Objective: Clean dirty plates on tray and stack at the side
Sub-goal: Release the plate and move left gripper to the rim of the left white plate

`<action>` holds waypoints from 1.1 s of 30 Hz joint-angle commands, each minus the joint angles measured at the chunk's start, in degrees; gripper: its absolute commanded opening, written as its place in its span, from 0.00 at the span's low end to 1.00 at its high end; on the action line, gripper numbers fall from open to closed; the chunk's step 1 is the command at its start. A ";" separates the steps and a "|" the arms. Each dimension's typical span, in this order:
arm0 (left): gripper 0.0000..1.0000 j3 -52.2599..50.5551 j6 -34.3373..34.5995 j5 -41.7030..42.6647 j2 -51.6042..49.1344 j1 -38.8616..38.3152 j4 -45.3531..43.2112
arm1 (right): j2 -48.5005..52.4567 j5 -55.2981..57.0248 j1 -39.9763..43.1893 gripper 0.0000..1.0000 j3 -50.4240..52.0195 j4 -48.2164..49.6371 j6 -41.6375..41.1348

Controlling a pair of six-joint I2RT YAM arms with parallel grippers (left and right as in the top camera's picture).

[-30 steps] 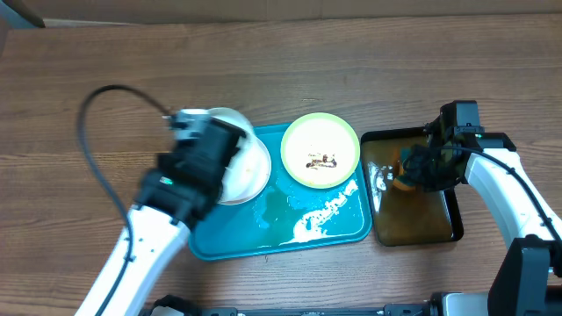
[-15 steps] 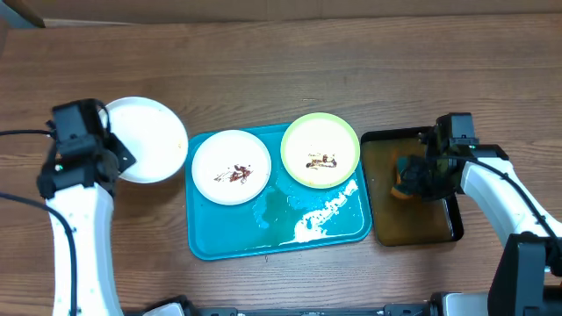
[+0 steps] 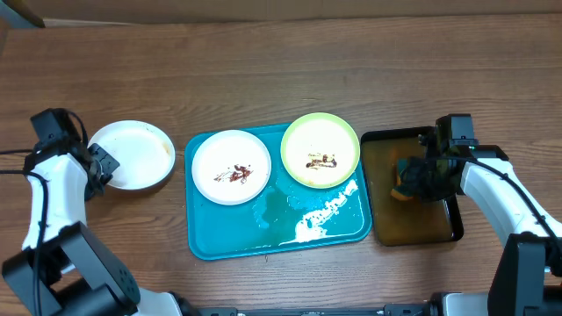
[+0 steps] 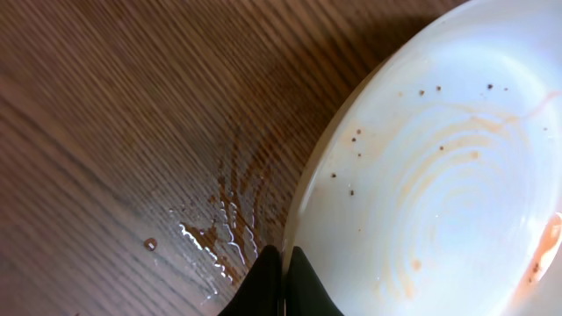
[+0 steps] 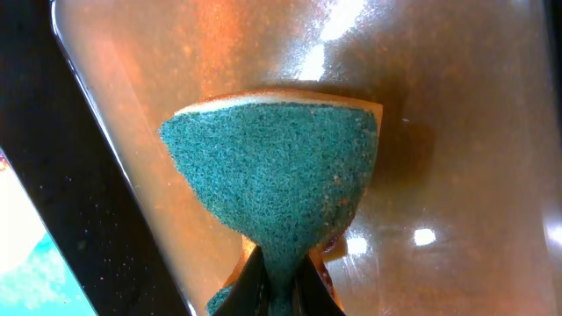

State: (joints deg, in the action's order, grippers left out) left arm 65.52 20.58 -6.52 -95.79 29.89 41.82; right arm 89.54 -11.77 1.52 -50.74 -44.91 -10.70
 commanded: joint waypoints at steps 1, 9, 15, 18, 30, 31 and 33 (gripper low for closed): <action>0.17 0.96 -0.94 4.70 -1.55 1.29 -0.72 | 0.00 -0.35 0.04 0.04 0.17 -0.02 0.28; 0.64 4.96 -6.21 17.22 -0.22 0.72 0.90 | 0.00 -0.33 0.04 0.04 0.17 -0.02 0.31; 0.68 6.64 -14.69 33.83 1.27 -5.68 1.38 | 0.00 -0.33 0.04 0.04 0.17 -0.22 0.31; 0.69 6.56 -20.48 31.47 0.90 -10.84 2.62 | 0.00 -0.35 0.04 0.08 0.17 -0.22 0.28; 0.75 6.51 -24.79 20.94 -3.93 -23.04 2.12 | 0.00 -0.35 0.04 0.94 0.17 0.33 0.24; 0.75 6.51 -25.18 20.96 -4.46 -23.23 1.84 | 0.00 -0.35 0.04 1.00 0.17 0.44 0.24; 0.75 6.51 -25.55 20.94 -5.79 -23.45 1.22 | 0.00 -0.35 0.04 1.00 0.17 0.68 0.24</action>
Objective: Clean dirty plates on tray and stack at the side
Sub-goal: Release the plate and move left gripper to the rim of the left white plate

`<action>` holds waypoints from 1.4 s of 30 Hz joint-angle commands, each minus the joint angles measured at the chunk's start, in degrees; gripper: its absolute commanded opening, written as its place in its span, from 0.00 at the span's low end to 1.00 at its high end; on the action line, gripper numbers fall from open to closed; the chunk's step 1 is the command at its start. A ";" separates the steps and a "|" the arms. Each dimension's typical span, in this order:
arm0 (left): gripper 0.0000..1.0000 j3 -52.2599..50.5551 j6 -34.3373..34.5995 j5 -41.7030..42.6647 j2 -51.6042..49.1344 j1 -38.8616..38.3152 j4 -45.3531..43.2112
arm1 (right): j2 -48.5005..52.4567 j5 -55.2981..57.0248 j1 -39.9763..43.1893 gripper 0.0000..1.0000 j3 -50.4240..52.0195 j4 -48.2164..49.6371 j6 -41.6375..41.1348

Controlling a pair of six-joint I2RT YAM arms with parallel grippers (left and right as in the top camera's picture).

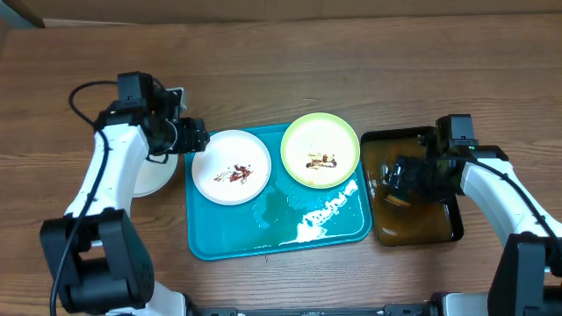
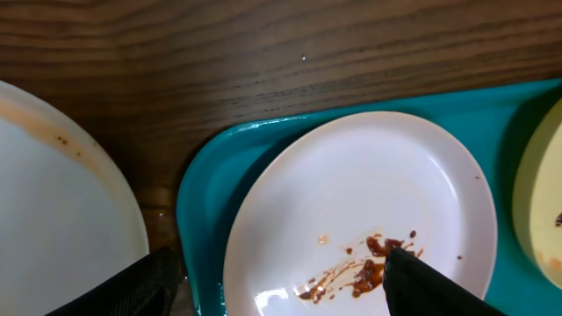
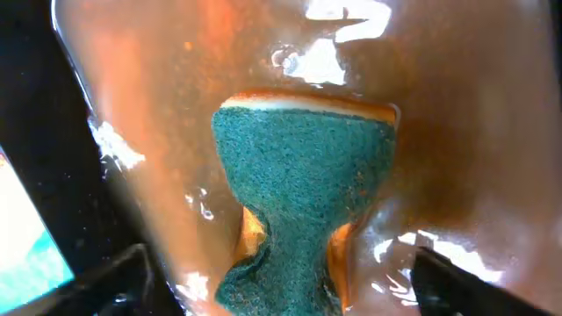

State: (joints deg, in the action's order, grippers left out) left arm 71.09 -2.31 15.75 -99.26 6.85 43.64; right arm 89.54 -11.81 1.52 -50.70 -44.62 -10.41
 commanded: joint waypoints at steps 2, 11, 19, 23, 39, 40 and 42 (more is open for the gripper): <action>0.74 0.94 -3.63 -1.33 -3.80 -0.52 -1.05 | 0.00 -0.31 0.04 1.00 0.13 0.55 -0.24; 0.67 0.94 -3.98 -0.90 -8.66 -0.52 -3.08 | 0.00 -0.31 0.04 1.00 0.13 0.61 -0.24; 0.56 0.94 -4.17 -0.76 -9.07 -0.52 -3.89 | 0.00 -0.31 0.04 1.00 0.13 0.42 -0.24; 0.56 0.94 -4.17 -0.68 -9.11 -0.63 -3.98 | 0.00 -0.31 0.04 1.00 0.13 0.39 -0.24; 0.56 -0.04 -6.91 -2.49 -9.14 -2.86 -5.05 | 0.00 -0.31 0.04 1.00 0.13 0.33 -0.22; 0.56 -0.35 -6.91 -3.17 -9.11 -2.86 -5.05 | 0.00 -0.31 0.04 1.00 0.13 0.28 -0.24; 0.56 -1.18 -6.93 -4.22 -9.11 -2.86 -5.14 | 0.00 -0.31 0.04 1.00 0.13 0.22 -0.22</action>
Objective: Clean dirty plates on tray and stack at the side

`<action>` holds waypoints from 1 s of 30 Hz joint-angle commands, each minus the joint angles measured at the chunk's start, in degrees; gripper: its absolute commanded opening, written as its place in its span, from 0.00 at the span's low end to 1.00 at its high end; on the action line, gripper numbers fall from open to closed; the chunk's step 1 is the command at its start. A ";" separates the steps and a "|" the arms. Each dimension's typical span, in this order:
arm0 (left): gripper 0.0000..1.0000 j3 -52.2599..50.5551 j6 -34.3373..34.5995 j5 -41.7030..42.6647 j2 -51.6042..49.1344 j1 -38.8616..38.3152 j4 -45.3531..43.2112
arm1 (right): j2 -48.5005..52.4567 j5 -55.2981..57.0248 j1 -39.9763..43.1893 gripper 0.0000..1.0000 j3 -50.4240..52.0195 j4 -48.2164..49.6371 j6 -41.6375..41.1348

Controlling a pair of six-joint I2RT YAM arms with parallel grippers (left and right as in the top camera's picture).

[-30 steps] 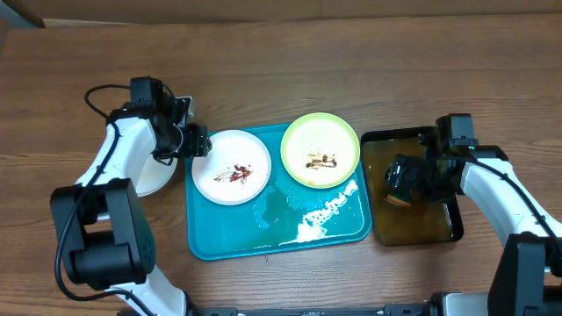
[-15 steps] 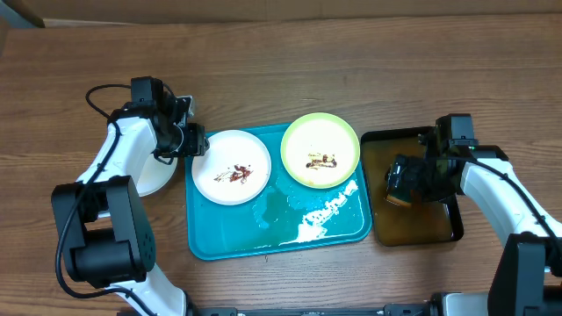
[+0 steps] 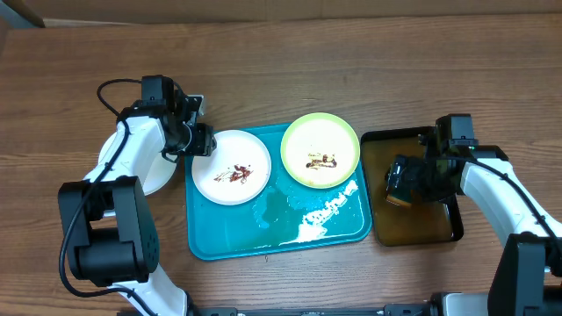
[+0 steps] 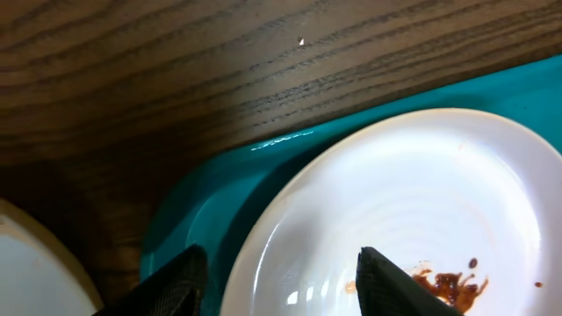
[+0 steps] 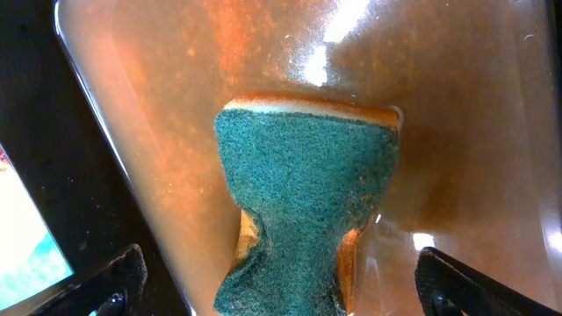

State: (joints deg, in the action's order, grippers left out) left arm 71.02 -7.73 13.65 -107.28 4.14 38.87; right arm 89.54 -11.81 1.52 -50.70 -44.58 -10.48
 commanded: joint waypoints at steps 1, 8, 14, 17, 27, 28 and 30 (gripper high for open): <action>0.56 -1.62 -1.51 -2.10 -1.11 -0.15 -0.50 | 0.00 -0.31 0.04 1.00 0.13 0.17 -0.15; 0.49 -4.26 -1.22 -1.97 -1.11 -0.22 -0.79 | 0.00 -0.33 0.04 1.00 0.13 0.04 -0.17; 0.24 -5.77 -0.76 -1.57 -1.11 -0.22 0.02 | 0.00 -0.31 0.04 1.00 0.13 -0.31 -0.15; 0.10 -5.77 1.79 -1.25 -1.11 -0.22 0.48 | 0.00 -0.33 0.04 1.00 0.13 -0.26 -0.15; 0.04 -5.77 11.37 1.22 -1.11 -0.22 7.45 | -0.07 -0.33 0.04 0.90 -3.37 -3.50 -0.15; 0.04 -5.77 12.20 1.20 -1.09 -0.22 8.33 | -0.07 -0.31 0.04 0.85 -4.46 -4.68 -0.17; 0.04 -5.77 13.97 1.22 -1.09 -0.22 10.21 | -0.07 -0.31 0.04 0.77 -6.84 -7.48 -0.15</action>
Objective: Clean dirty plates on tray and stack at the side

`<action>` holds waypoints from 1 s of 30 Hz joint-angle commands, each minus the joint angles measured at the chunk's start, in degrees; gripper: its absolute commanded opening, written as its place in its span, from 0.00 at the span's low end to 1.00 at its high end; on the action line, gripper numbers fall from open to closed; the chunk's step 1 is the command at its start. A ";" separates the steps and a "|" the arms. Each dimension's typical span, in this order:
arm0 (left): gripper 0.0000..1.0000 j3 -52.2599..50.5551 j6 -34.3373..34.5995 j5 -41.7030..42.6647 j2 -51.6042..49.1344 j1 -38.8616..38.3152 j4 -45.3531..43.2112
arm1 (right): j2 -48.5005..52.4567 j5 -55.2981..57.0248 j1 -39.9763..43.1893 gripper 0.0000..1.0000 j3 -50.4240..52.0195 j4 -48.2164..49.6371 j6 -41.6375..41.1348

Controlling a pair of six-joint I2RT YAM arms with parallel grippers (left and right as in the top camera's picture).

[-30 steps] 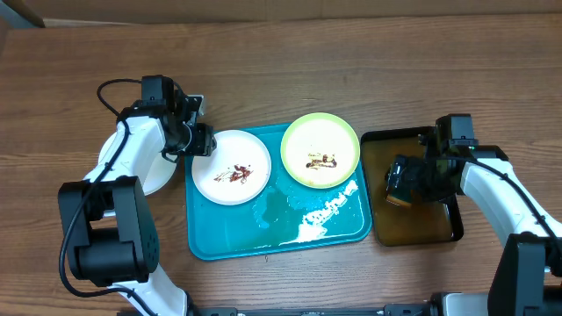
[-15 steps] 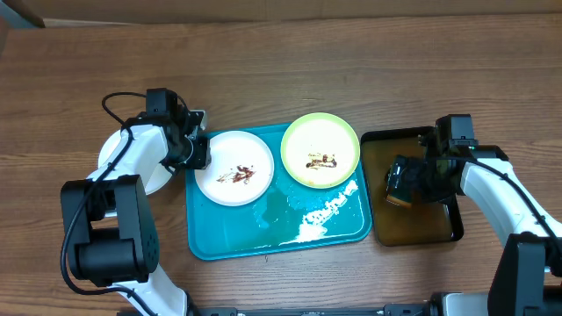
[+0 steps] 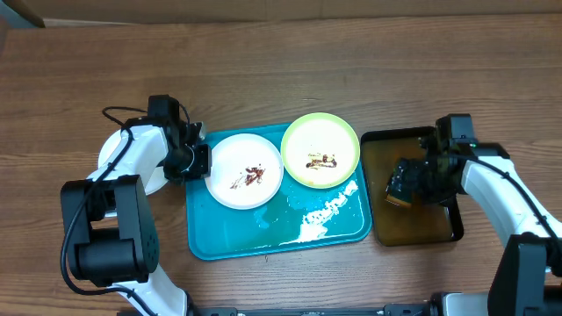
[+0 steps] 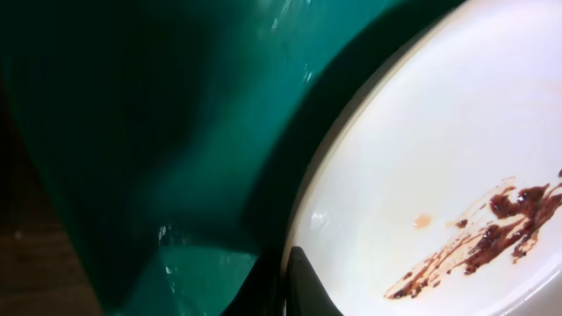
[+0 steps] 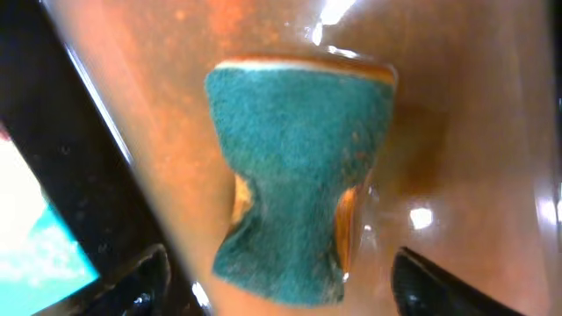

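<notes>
On the teal tray (image 3: 230, 233), a white plate (image 3: 248, 171) smeared with brown sauce lies at the left and a green plate (image 3: 320, 149) with food bits at the right. My left gripper (image 3: 197, 162) is shut on the white plate's left rim; in the left wrist view its fingertips (image 4: 294, 283) pinch the plate (image 4: 439, 158) edge over the tray (image 4: 132, 132). My right gripper (image 5: 290, 281) stands open, one finger on each side of the green-and-orange sponge (image 5: 294, 167) that lies in brown water.
A black tub (image 3: 379, 139) of brown water sits right of the tray, with the sponge (image 3: 397, 197) and my right gripper (image 3: 411, 180) in it. Another white plate (image 3: 151, 183) rests on the wooden table left of the tray, partly under my left arm.
My left gripper was open over the white plate's left rim and is now shut on it. The plate lies further right on the tray. The right gripper stays open around the sponge.
My left gripper was shut at the rim of the side plate on the table and my right was shut on the sponge in the tub. Then the left stood open by the tray's white plate and the right open round the sponge. Now the left grips that plate.
</notes>
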State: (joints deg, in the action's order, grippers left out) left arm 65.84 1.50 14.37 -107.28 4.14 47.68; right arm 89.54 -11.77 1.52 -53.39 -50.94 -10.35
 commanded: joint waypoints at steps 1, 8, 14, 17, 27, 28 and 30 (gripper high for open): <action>0.04 -0.59 5.46 0.52 -1.11 -0.22 2.14 | -0.07 -0.35 0.04 0.76 -4.90 -1.99 -0.28; 0.04 -0.59 8.44 0.66 -1.09 -0.22 5.44 | -0.04 -0.17 -1.16 0.65 -5.46 -2.60 -0.28; 0.04 -0.59 8.81 0.70 -1.11 -0.22 5.88 | 0.11 9.07 -6.78 0.62 -5.11 -1.79 -3.45; 0.04 -0.59 8.85 0.70 -1.09 -0.28 6.08 | 0.17 12.72 -8.68 0.62 -3.65 -0.94 -6.97; 0.04 -0.59 8.83 0.70 -1.11 -0.42 6.08 | 0.26 16.83 -8.92 0.62 1.38 6.43 -12.46; 0.04 -0.59 8.85 0.72 -1.11 -0.46 6.10 | 0.26 16.83 -8.92 0.62 1.70 6.75 -12.44; 0.04 -0.59 8.83 0.70 -1.11 -0.44 6.10 | 0.28 16.83 -8.92 0.61 2.45 7.19 -12.46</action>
State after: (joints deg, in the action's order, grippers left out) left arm 65.71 9.10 14.59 -107.28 4.10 53.65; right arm 89.65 3.51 -7.44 -52.27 -44.25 -21.43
